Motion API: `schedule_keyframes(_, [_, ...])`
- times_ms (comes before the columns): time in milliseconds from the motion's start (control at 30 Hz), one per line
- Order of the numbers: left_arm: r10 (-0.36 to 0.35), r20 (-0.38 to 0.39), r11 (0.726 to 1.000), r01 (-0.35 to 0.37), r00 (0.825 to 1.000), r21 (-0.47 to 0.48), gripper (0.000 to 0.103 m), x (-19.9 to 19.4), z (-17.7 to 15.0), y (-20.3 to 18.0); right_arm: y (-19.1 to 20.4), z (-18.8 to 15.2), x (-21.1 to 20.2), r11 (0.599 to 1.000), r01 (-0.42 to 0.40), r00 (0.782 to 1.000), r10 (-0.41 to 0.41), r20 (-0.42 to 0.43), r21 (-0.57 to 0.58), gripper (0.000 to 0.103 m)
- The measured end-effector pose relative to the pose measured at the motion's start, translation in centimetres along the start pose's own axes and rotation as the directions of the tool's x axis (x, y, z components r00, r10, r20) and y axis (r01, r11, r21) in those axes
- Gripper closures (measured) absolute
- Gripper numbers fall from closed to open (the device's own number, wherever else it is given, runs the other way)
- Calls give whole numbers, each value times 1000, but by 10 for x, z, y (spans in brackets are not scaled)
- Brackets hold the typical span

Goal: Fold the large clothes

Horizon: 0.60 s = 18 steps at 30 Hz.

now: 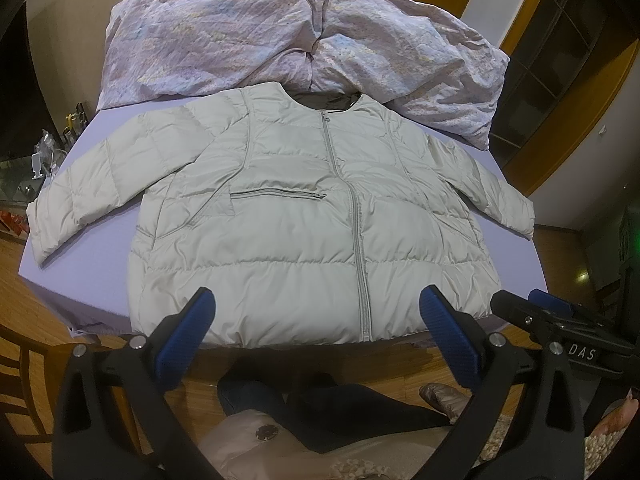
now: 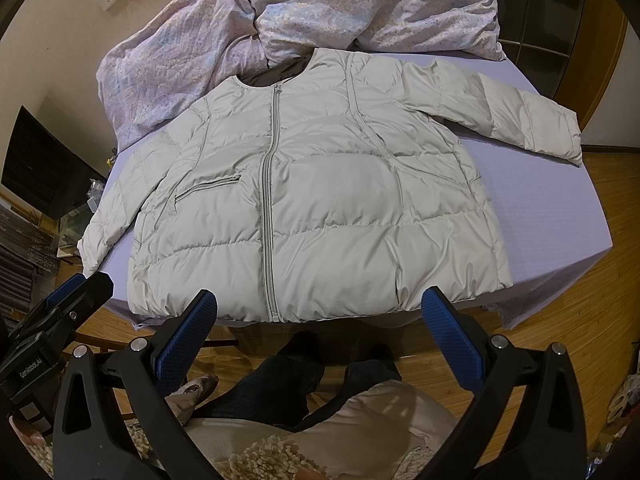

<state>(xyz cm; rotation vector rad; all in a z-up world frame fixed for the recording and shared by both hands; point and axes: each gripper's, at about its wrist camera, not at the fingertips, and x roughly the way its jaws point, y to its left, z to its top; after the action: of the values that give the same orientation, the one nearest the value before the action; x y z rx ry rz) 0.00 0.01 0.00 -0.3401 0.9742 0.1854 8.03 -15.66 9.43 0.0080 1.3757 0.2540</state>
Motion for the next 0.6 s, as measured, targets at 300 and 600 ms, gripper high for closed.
schedule_keyframes(300, [0, 0, 1000, 0, 1000, 0, 2, 0, 0, 0, -1, 2, 1, 1000, 0, 1000, 0, 0, 0, 1])
schedule_keyframes(600, [7, -39, 999, -9, 999, -34, 2, -5, 8, 33, -22, 12, 16, 994, -35, 999, 36, -4, 99, 1])
